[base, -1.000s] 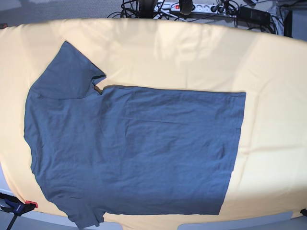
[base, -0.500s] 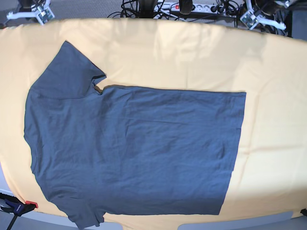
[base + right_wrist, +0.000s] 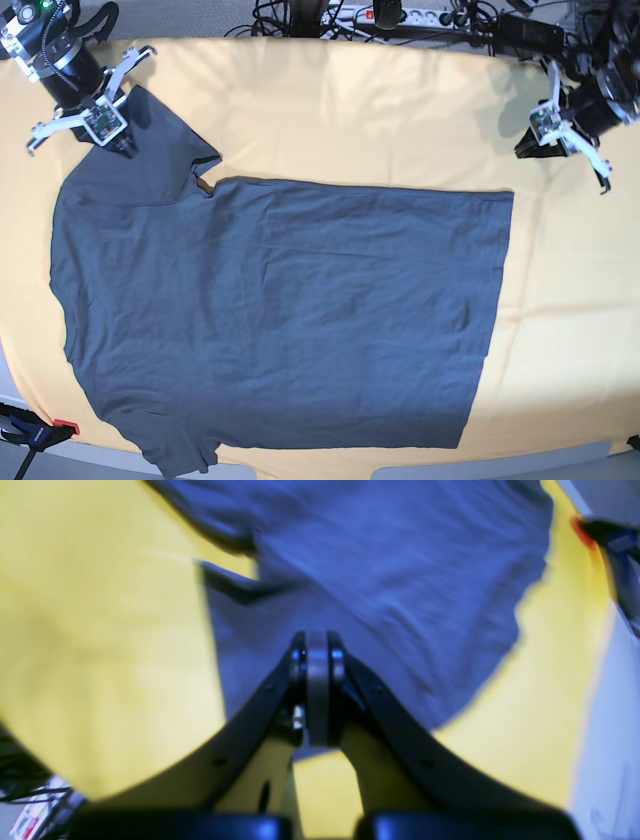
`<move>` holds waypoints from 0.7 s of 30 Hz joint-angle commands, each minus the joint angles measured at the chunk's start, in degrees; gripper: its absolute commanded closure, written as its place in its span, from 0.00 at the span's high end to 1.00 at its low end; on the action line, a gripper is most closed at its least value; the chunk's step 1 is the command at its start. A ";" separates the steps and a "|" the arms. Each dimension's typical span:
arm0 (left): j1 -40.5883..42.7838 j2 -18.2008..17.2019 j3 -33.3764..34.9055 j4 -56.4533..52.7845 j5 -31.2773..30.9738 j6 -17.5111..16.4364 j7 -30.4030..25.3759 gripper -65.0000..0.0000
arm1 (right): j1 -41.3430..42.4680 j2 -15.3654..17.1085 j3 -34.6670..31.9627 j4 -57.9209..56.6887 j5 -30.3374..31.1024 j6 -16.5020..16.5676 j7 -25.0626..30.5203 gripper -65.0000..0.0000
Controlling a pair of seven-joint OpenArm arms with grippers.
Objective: Fold the T-shirt properly
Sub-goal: 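Move both grippers down to the shirt's shoulder and hem corners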
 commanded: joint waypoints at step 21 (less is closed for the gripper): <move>-47.50 -8.61 52.39 -23.39 10.84 5.11 -6.64 0.67 | 3.45 0.61 -2.62 -7.78 -0.28 -0.57 0.81 0.00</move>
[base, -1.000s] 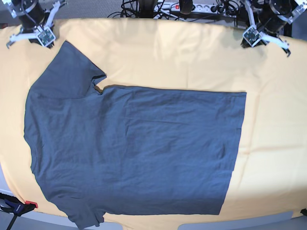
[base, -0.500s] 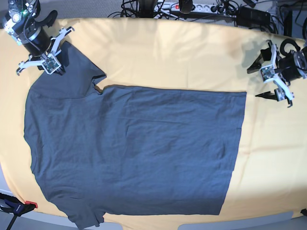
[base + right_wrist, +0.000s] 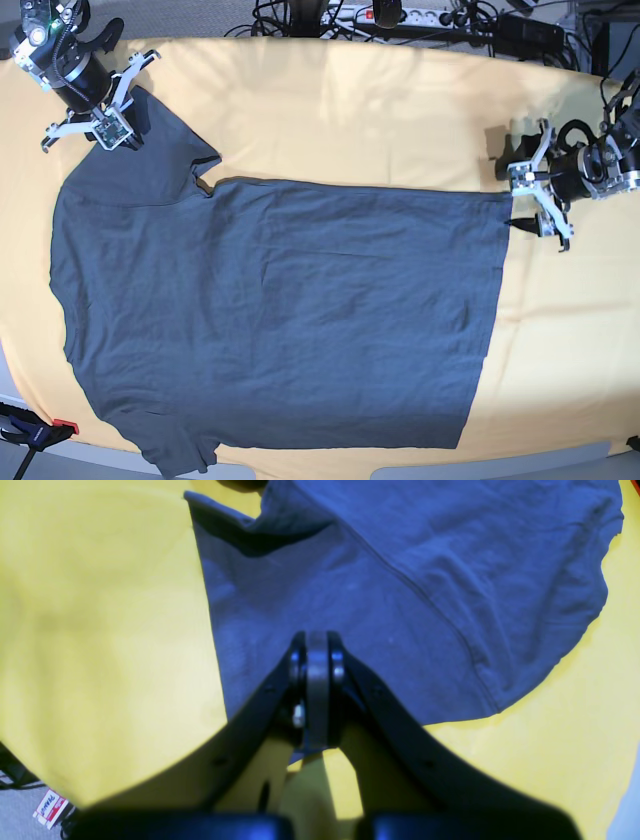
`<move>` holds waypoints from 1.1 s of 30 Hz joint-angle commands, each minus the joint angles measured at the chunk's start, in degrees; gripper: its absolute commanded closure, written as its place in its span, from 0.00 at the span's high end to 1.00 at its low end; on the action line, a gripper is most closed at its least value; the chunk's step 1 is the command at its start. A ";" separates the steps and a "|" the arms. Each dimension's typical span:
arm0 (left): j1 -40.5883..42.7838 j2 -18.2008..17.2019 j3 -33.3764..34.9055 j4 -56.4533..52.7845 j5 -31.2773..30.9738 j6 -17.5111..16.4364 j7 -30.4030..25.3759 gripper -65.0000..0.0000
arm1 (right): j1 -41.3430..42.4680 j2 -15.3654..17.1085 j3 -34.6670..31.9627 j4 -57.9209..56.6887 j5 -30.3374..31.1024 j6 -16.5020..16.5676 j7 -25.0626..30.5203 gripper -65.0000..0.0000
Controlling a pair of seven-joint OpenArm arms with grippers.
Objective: Fold the T-shirt properly
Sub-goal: 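Move both grippers down to the shirt's shoulder and hem corners, then grasp the shirt edge with both grippers and lift it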
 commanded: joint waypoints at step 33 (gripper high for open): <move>-13.00 7.48 10.03 -7.19 -1.14 2.43 8.94 0.00 | 5.25 1.92 0.48 -13.75 -2.86 6.05 0.04 0.53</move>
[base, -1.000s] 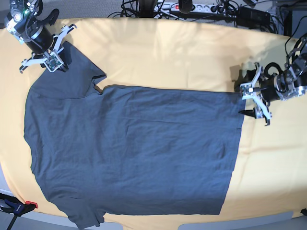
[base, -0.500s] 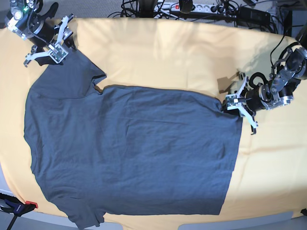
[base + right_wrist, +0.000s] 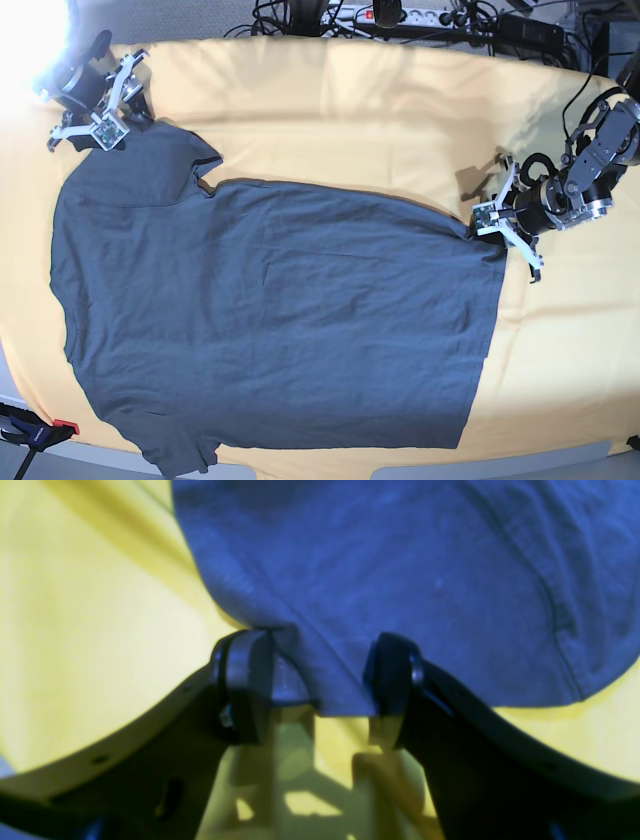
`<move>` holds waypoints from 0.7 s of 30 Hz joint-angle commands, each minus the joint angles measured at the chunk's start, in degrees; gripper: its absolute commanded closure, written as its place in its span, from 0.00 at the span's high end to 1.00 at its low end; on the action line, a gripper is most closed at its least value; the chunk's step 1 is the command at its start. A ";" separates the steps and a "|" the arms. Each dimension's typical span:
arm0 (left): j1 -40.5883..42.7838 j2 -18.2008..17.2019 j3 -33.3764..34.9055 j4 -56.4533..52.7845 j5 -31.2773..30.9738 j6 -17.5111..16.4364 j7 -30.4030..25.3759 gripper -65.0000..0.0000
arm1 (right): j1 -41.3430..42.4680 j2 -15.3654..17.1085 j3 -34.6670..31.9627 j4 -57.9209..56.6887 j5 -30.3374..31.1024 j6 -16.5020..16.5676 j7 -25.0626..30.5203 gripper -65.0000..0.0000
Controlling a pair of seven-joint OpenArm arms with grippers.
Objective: Fold the T-shirt properly
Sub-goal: 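Grasp the shirt edge with both grippers and lift it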
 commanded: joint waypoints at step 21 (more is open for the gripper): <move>-0.17 -9.16 -0.09 11.58 -5.97 -11.65 1.92 0.00 | -2.05 6.69 0.61 13.92 -1.62 -5.57 -6.25 0.00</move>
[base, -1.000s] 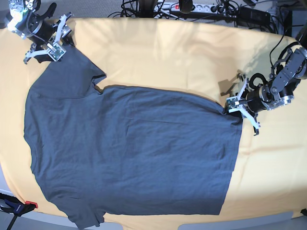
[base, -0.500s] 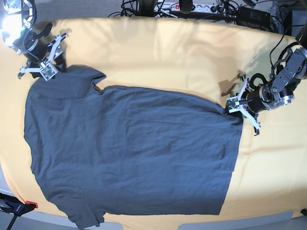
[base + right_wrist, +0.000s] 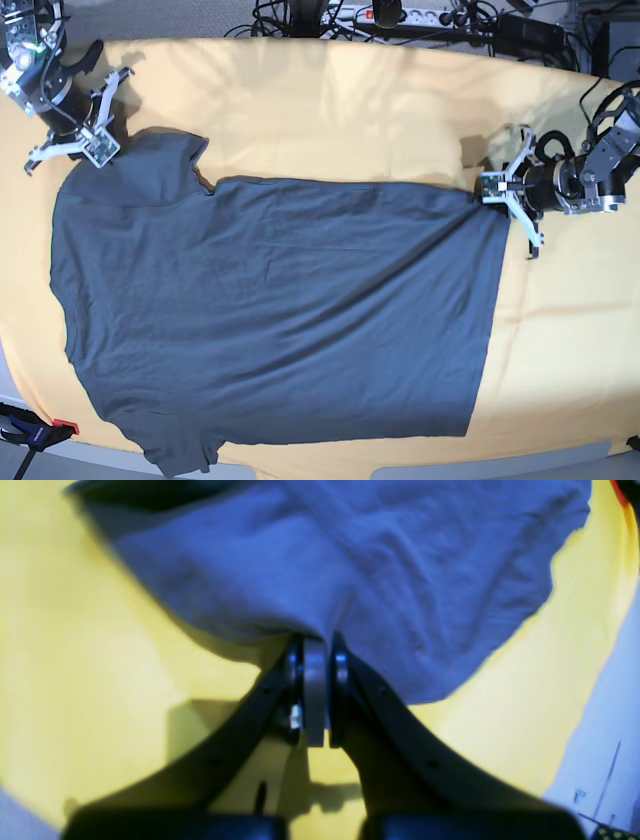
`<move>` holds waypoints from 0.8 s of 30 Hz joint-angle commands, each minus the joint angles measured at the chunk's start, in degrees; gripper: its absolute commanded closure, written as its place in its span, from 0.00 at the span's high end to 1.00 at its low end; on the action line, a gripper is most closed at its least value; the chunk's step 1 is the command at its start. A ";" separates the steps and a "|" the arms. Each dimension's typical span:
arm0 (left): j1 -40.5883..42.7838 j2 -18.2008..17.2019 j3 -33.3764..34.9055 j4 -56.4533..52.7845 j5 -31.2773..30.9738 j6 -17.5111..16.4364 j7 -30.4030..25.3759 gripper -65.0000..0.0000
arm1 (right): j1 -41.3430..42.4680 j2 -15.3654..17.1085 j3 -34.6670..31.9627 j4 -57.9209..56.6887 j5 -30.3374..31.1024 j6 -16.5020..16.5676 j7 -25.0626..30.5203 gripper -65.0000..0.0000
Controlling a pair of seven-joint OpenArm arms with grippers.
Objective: Fold the T-shirt properly
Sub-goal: 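Grasp the shirt edge with both grippers and lift it, then pull the held edge across the shirt, folding it lengthwise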
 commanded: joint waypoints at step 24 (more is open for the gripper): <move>10.88 -23.43 -0.46 22.67 -9.31 -1.98 7.23 0.00 | -31.01 7.28 20.85 10.84 11.21 0.94 -7.10 0.00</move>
